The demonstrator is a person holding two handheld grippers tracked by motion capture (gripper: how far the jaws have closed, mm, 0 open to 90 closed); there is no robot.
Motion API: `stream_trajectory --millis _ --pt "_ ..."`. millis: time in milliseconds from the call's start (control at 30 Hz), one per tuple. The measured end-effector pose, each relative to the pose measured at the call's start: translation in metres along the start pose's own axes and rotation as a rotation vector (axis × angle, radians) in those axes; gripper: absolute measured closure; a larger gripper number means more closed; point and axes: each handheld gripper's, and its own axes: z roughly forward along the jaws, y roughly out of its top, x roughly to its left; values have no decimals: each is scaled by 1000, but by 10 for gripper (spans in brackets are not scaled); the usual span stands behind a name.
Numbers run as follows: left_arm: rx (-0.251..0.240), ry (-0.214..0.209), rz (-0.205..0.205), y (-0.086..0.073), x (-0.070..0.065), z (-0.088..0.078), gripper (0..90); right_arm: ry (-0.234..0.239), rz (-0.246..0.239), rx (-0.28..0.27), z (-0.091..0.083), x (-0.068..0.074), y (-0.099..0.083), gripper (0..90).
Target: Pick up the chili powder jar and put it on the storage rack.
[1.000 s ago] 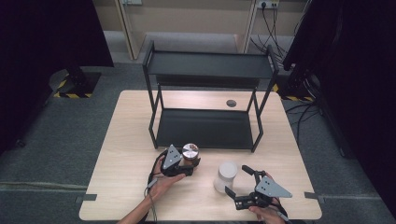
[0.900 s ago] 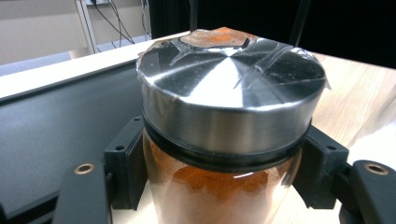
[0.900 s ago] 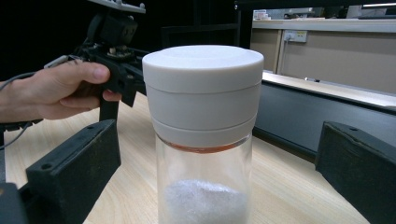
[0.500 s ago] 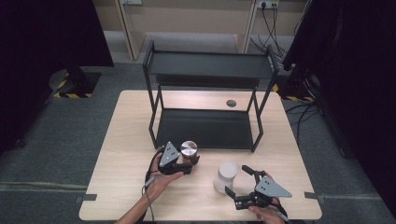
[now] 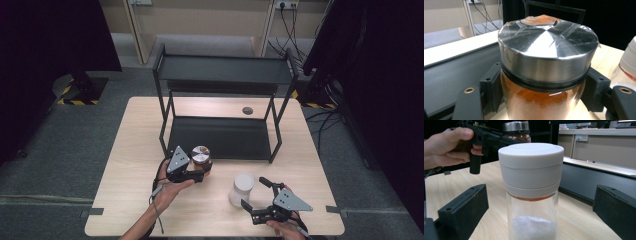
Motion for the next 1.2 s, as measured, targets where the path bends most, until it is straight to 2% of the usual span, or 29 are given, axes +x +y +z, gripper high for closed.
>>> stream_trajectory --millis 567,1200 --pt "-15 0 -1 20 5 -10 305 2 4 1 1 1 0 3" --pt "-23 -9 -6 64 18 -18 306 2 8 5 2 0 0 4"
